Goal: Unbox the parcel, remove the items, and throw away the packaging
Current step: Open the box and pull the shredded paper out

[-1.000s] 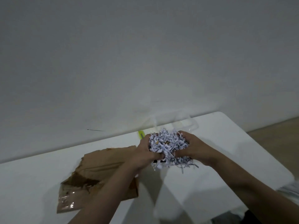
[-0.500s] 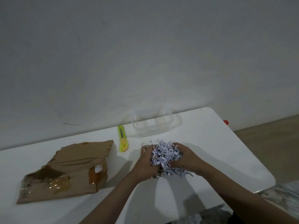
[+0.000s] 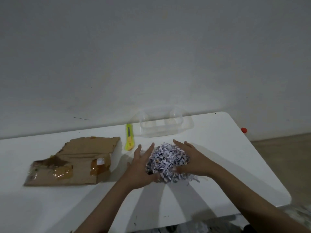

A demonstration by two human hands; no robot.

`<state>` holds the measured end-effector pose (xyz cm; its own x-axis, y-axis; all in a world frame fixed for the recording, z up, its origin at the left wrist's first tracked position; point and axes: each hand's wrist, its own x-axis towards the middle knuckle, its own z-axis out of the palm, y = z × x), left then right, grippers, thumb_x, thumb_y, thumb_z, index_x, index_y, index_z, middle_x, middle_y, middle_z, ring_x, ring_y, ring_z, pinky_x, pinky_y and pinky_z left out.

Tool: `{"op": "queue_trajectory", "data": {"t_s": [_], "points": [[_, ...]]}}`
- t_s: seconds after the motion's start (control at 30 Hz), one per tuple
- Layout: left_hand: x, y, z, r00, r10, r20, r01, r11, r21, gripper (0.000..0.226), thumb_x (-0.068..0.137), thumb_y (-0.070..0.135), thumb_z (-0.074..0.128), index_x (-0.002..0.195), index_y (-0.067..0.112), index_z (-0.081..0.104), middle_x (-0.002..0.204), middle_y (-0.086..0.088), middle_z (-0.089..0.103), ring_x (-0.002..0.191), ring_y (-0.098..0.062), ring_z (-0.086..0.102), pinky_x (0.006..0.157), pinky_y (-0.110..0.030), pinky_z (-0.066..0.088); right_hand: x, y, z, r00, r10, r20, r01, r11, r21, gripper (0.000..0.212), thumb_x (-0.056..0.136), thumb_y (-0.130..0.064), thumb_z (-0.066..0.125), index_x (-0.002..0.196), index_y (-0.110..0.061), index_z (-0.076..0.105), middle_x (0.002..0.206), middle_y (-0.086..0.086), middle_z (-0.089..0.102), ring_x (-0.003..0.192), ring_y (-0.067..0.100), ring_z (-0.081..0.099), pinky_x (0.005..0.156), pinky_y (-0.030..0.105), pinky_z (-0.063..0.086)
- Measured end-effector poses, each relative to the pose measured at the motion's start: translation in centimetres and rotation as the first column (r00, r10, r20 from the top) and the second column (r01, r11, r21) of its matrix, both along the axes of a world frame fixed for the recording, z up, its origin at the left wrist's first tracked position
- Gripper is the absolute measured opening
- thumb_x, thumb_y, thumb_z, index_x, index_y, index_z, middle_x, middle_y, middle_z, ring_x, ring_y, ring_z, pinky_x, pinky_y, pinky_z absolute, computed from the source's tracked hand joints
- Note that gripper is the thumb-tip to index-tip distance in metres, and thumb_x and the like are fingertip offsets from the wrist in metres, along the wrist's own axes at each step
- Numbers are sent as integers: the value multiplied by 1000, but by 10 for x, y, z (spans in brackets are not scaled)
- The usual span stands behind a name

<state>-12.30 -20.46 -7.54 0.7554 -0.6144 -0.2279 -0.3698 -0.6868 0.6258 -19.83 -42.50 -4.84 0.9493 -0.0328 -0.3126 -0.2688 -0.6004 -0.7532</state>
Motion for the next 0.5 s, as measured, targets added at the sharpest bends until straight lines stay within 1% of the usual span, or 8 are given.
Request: {"op": "queue_trajectory", "data": {"t_s": [0.07, 0.13, 0.17, 0.23, 0.33, 0.37, 0.43, 0.5], "points": [[-3, 3, 8, 1000, 2, 25, -1, 999, -48, 98, 68, 60, 67, 130, 65, -9, 157, 4, -18, 146, -22, -3, 112, -61, 18, -2, 0, 12, 1000, -27, 0, 27, 999, -36, 93, 73, -42, 77, 147, -39, 21, 158, -4, 18, 147, 12, 1, 117, 40, 19], [-5, 7, 18, 999, 18, 49, -11, 992, -127, 93, 73, 55, 65, 137, 55, -2, 157, 8, -14, 146, -15, -2, 115, -53, 17, -1, 1, 23, 996, -82, 38, 86, 991, -103, 78, 77, -38, 75, 143, -35, 34, 154, -4, 29, 144, 14, 21, 111, 31, 25], [-5, 10, 23, 997, 32, 67, -20, 985, -173, 89, 78, 49, 66, 141, 49, 3, 157, 10, -10, 145, -10, 1, 116, -44, 18, 0, 4, 28, 989, -123, 77, 133, 981, -140, 69, 79, -35, 73, 140, -32, 41, 150, -2, 37, 139, 16, 33, 105, 25, 29], [-3, 17, 34, 990, 80, 118, -47, 965, -257, 78, 85, 38, 65, 145, 38, 16, 156, 16, 1, 139, 2, 7, 109, -21, 20, 5, 14, 37, 965, -198, 175, 234, 946, -223, 51, 85, -25, 67, 133, -25, 51, 143, 1, 47, 128, 18, 48, 97, 21, 34], [4, 36, 51, 972, 164, 167, -98, 932, -348, 63, 87, 29, 63, 141, 33, 31, 146, 22, 18, 131, 11, 15, 94, 5, 13, 18, 36, 48, 923, -239, 303, 325, 904, -277, 37, 88, -12, 59, 125, -18, 60, 134, 4, 57, 117, 21, 58, 98, 27, 41], [9, 45, 56, 964, 194, 181, -115, 920, -374, 59, 87, 28, 64, 139, 33, 35, 143, 22, 23, 128, 11, 18, 93, 6, 13, 24, 46, 52, 910, -249, 333, 343, 902, -262, 36, 88, -7, 57, 121, -17, 62, 131, 4, 60, 110, 22, 63, 94, 28, 46], [18, 65, 65, 952, 244, 187, -151, 901, -407, 53, 87, 25, 65, 133, 34, 41, 137, 22, 30, 127, 8, 26, 100, -2, 19, 36, 69, 56, 884, -259, 390, 360, 909, -212, 33, 86, -2, 56, 112, -16, 68, 121, 5, 66, 89, 21, 69, 80, 23, 49], [30, 90, 71, 940, 291, 181, -196, 890, -412, 47, 87, 22, 64, 130, 31, 47, 133, 21, 34, 125, 6, 31, 96, 0, 20, 49, 96, 58, 872, -246, 423, 337, 929, -155, 28, 83, 0, 58, 104, -14, 70, 113, 3, 69, 77, 14, 67, 69, 9, 45]]}}
